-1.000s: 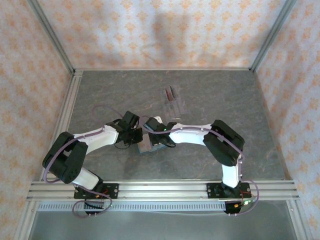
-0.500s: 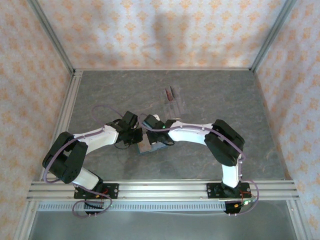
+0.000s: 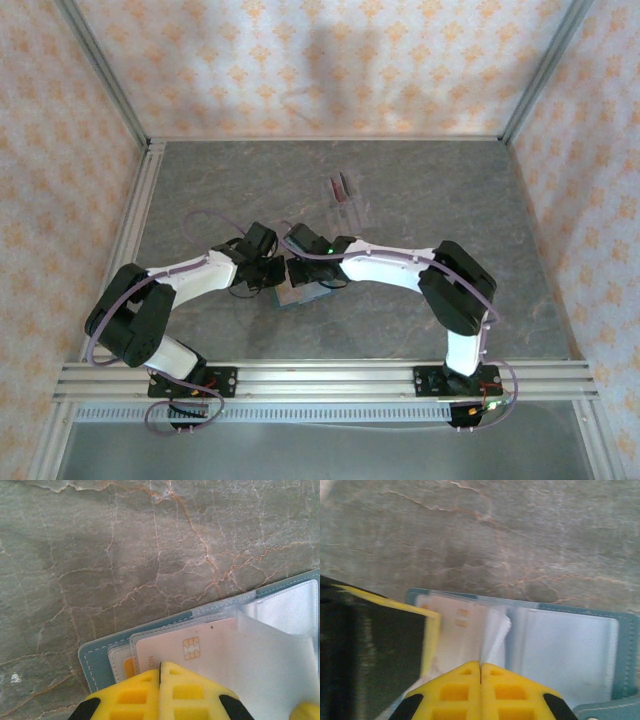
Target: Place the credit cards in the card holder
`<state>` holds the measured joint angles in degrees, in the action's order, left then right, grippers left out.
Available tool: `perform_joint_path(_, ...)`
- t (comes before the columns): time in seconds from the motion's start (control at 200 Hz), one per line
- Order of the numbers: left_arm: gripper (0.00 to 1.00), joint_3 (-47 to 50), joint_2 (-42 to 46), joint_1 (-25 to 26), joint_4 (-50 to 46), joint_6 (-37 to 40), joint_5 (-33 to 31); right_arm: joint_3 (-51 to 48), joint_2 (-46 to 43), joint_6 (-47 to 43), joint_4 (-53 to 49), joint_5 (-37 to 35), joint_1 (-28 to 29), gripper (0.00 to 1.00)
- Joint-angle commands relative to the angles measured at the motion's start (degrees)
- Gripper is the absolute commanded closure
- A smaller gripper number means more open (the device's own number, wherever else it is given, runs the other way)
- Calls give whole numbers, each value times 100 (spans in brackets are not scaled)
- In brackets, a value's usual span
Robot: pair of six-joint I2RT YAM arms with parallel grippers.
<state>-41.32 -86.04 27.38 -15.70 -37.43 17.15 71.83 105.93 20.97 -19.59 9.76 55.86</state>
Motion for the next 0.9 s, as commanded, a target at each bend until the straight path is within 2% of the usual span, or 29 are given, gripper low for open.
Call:
perform_joint_path(0.0, 100, 60, -62, 61, -432, 60, -168, -123, -131, 274, 384, 539, 48, 97)
perform_joint_path(0.155, 100, 63, 12, 57, -458, 52, -184, -172, 8, 451, 601, 843, 48, 88)
perform_joint_path(0.305, 100, 72, 63, 57, -467, 38, -194, -303, 43, 648, 885, 1163, 20, 71)
perform_joint_path(0.676, 100, 100, 243, 28, -555, 34, -238, -885, -115, 1130, 1784, 1823, -62, 65)
perform_joint_path(0.896, 100, 183, 501, -134, -607, 42, -202, -907, -94, 1096, 1685, 1640, -75, 62)
